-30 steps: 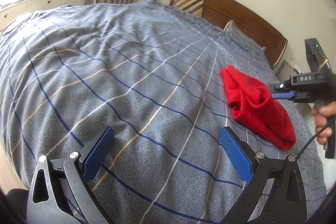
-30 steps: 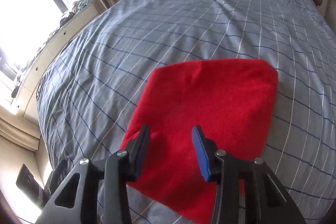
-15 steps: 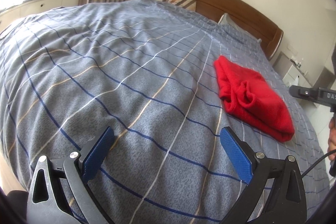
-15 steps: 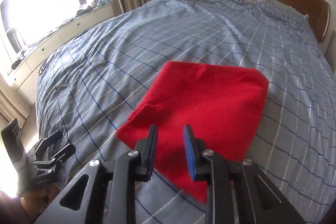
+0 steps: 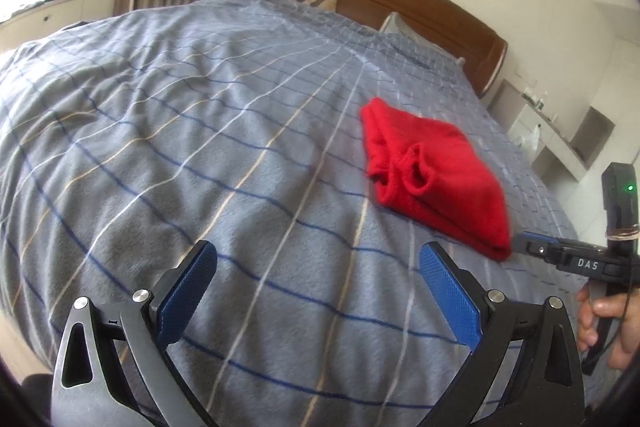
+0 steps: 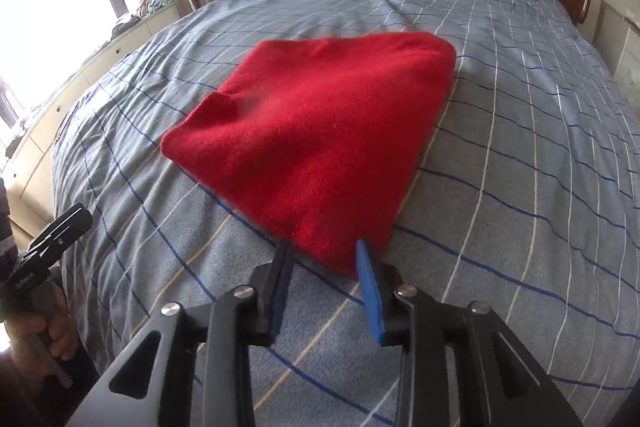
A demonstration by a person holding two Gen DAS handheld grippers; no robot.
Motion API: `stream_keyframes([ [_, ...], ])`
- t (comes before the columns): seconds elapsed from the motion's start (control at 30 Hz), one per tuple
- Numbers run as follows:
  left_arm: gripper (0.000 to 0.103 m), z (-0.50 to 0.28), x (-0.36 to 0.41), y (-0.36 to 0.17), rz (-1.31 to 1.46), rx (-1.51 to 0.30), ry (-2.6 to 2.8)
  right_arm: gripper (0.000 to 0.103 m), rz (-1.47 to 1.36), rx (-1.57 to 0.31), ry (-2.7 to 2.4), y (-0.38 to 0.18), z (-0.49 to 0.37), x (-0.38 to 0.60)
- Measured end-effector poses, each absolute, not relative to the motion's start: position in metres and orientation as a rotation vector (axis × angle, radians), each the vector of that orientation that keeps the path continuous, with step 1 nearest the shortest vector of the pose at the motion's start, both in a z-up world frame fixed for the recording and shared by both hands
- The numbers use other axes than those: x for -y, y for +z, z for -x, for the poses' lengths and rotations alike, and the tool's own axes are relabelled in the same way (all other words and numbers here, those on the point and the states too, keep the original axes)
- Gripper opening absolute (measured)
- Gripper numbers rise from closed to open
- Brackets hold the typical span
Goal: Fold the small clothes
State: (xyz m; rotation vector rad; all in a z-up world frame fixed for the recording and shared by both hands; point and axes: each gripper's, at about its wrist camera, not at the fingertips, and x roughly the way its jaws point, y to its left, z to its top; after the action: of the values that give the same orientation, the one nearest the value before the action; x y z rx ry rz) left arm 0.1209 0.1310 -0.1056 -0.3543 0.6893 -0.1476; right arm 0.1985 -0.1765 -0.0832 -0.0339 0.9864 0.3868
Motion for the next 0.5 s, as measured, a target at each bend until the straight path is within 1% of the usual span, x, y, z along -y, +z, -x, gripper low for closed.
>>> stream_keyframes([
  [0.03, 0.102, -0.135, -0.125, -0.096, 0.360, -0.706, -0.208, 0.071, 0.000, -0.963, 0.380, -0.076, -0.198, 0.186],
  [0.1, 0.102, -0.174, -0.109, -0.082, 0.369, -0.760, -0.328, 0.079, -0.089, -0.912, 0.336, -0.064, -0.204, 0.210],
  [0.2, 0.102, -0.238, -0.085, -0.081, 0.405, -0.881, -0.448, 0.079, -0.275, -0.910, 0.298, -0.063, -0.228, 0.242],
  [0.3, 0.101, -0.284, -0.069, -0.092, 0.345, -0.970, -0.409, 0.079, -0.454, -0.938, 0.310, -0.078, -0.257, 0.258],
  [0.43, 0.101, -0.309, -0.069, -0.116, 0.384, -1.066, -0.382, 0.079, -0.672, -0.978, 0.372, -0.104, -0.292, 0.257],
  [0.5, 0.101, -0.314, -0.067, -0.124, 0.406, -1.098, -0.381, 0.079, -0.780, -1.039, 0.418, -0.125, -0.309, 0.248],
])
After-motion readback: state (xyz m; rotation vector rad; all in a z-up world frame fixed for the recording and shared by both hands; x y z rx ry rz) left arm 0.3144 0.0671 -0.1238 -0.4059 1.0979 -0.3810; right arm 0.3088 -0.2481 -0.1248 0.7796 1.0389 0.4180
